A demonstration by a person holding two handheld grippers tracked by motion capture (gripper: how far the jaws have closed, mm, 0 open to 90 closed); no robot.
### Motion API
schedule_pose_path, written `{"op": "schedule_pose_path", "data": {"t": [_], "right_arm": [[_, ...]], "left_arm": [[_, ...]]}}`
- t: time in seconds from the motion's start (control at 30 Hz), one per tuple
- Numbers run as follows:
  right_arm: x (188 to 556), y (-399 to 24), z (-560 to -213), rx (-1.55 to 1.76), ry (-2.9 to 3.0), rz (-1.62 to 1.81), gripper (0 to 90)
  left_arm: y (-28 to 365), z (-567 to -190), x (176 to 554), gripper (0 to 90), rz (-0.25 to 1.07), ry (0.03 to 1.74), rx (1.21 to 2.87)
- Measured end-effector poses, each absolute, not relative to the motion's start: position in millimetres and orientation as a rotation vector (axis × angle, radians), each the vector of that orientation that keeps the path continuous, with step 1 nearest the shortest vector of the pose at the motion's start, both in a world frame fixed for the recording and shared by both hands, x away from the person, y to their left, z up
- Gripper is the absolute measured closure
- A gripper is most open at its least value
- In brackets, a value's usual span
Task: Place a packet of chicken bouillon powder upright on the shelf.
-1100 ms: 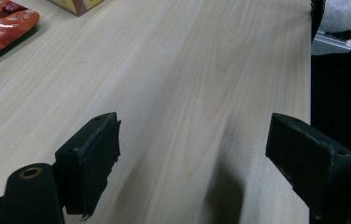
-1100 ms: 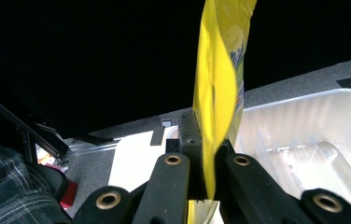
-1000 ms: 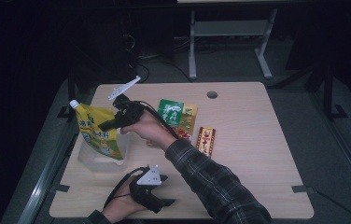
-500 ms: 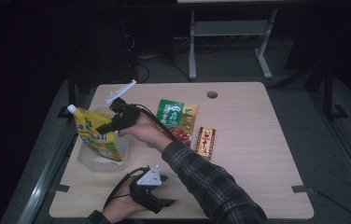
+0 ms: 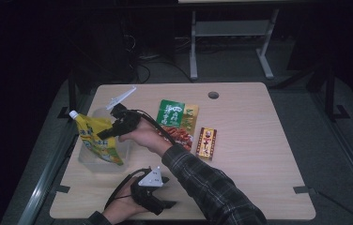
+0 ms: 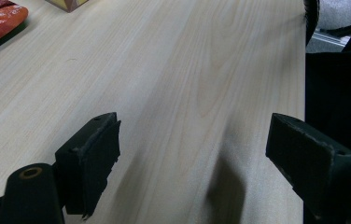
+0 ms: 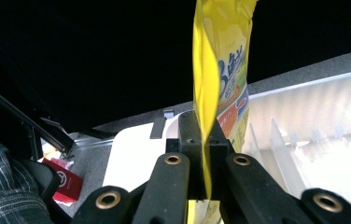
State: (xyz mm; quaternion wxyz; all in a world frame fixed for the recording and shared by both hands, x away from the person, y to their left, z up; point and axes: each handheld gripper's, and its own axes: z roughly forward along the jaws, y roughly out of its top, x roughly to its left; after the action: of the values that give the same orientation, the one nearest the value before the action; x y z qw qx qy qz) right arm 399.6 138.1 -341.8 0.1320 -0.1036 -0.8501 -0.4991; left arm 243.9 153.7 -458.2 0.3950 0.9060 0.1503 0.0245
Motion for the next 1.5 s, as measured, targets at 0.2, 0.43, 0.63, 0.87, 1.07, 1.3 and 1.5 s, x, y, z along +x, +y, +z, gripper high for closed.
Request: {"op": "schedule_pose_path", "data": {"t": [0.2,0.43,0.63,0.87,1.07,1.3,1.5], "right_arm": [[399,140,-349,-0.302,-2.475,-1.422,89.9],[397,140,-356,-0.290,-2.521,-1.391,89.6],[394,138,-356,-0.267,-2.567,-1.385,89.1],[391,139,-361,-0.277,-2.518,-1.390,89.5],[387,145,-362,-0.263,-2.513,-1.391,89.4],[386,149,-362,-0.275,-2.509,-1.392,88.9],[384,143,-357,-0.255,-2.560,-1.390,72.3]], "left_arm": [[154,-458,244,17.0,0.052,0.381,2.301],[153,-459,244,17.0,0.043,0.380,2.297],[153,-459,243,17.0,0.036,0.383,2.295],[153,-459,244,17.0,0.034,0.386,2.294],[154,-459,245,17.0,0.059,0.364,2.306],[154,-458,246,17.0,0.056,0.365,2.306],[155,-459,246,17.0,0.038,0.373,2.304]]}}
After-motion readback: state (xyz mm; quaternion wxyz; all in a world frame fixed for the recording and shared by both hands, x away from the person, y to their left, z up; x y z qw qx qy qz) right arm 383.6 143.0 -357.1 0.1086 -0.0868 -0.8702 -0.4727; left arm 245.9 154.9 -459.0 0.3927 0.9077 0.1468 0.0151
